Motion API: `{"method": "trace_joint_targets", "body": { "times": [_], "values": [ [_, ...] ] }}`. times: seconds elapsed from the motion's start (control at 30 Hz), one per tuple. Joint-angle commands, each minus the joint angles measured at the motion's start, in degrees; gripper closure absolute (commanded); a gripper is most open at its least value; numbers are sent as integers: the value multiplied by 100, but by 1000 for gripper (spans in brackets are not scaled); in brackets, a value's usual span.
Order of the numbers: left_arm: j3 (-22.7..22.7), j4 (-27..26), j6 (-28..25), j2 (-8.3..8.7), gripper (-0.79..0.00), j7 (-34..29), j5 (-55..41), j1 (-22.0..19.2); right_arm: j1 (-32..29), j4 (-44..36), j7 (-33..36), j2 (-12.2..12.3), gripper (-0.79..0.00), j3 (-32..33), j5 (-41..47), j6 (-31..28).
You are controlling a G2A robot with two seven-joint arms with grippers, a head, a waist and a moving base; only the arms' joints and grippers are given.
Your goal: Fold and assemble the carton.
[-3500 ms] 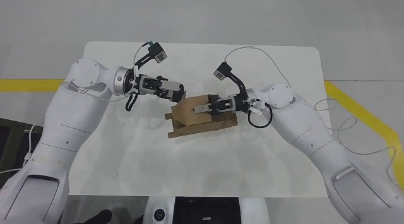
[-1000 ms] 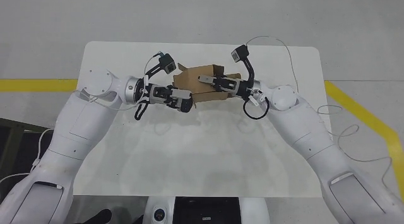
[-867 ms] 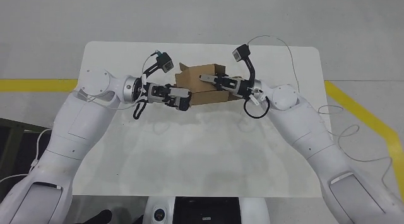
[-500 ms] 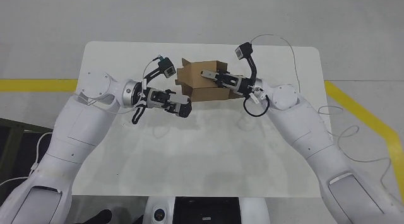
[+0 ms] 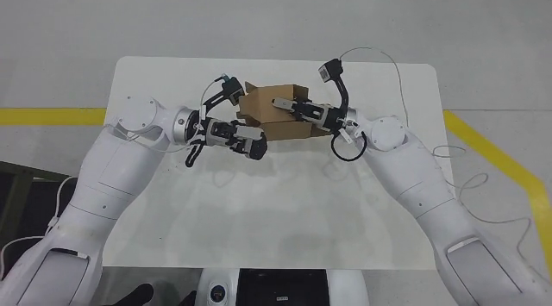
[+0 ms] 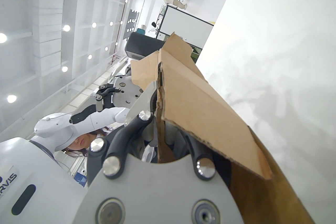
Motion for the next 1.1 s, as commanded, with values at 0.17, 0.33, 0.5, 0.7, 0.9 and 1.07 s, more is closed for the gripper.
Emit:
{"method": "trace_joint_targets", "body": {
  "times": [0.17, 0.33, 0.5, 0.7, 0.9, 1.07],
  "values": [
    [-406, 52, -65, 80, -785, -62, -166, 73, -83, -49, -166, 53, 0, 190, -400, 94],
    [-637, 120, -125, 139, -785, 160, 61, 131, -186, -248, 248, 69, 0, 231, -199, 279],
    [-637, 153, -132, 142, -785, 308, 196, 169, -247, -412, 413, 54, 0, 221, -98, 389],
    [-479, 56, -131, 111, -785, 370, 307, 211, -283, -451, 196, 2, 0, 212, -69, 305],
    [-378, -130, -82, 95, -785, 273, 311, 273, -284, -422, -223, -33, 0, 271, -327, 117],
    [-363, -239, -18, 97, -785, 192, 271, 327, -313, -476, -406, -44, 0, 313, -513, 74]
  ]
}}
